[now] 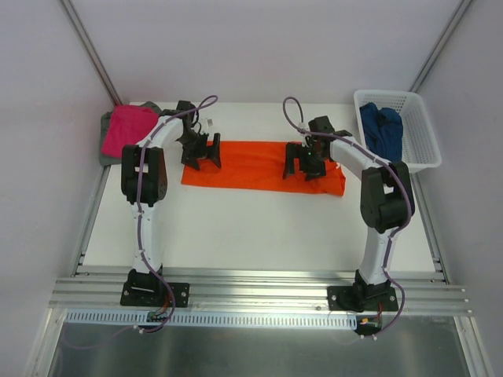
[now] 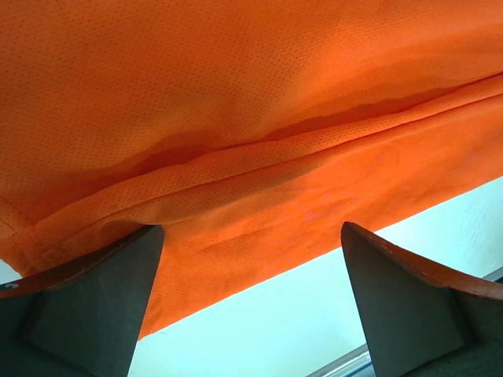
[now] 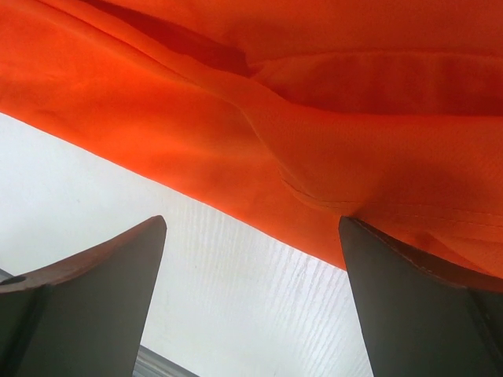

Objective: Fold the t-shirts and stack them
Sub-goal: Fold the tshirt

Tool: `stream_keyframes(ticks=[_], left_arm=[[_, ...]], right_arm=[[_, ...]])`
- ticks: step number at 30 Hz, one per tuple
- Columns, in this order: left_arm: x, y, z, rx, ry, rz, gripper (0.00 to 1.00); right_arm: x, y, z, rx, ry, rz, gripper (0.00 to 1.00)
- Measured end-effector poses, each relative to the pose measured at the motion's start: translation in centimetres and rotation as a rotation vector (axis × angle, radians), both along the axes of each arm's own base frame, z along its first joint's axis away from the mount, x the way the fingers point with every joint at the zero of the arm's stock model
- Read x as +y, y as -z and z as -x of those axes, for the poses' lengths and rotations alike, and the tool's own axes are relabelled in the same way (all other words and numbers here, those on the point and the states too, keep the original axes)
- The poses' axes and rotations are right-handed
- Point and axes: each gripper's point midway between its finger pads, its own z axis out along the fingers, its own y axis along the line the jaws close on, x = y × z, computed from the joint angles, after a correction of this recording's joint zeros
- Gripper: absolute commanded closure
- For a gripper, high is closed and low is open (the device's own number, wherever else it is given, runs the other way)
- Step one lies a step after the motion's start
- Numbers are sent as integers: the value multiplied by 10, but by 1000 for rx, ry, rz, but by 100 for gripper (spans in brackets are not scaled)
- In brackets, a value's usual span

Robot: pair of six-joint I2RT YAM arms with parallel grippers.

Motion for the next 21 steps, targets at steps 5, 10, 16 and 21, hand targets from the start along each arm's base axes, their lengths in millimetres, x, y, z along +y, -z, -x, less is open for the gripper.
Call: stream_keyframes(ticks=[5, 10, 16, 21], left_arm=[[0, 0, 0, 0, -2, 1, 1], [0, 0, 0, 1, -2, 0, 1], [0, 1, 1, -5, -1, 2, 1], [-1, 0, 3, -11, 0, 2, 1]], right_arm=[[0, 11, 15, 41, -11, 18, 4], [0, 12, 15, 38, -13, 26, 4], [3, 0, -5, -17, -8, 31, 4], [7, -10, -34, -93, 1, 32, 4]])
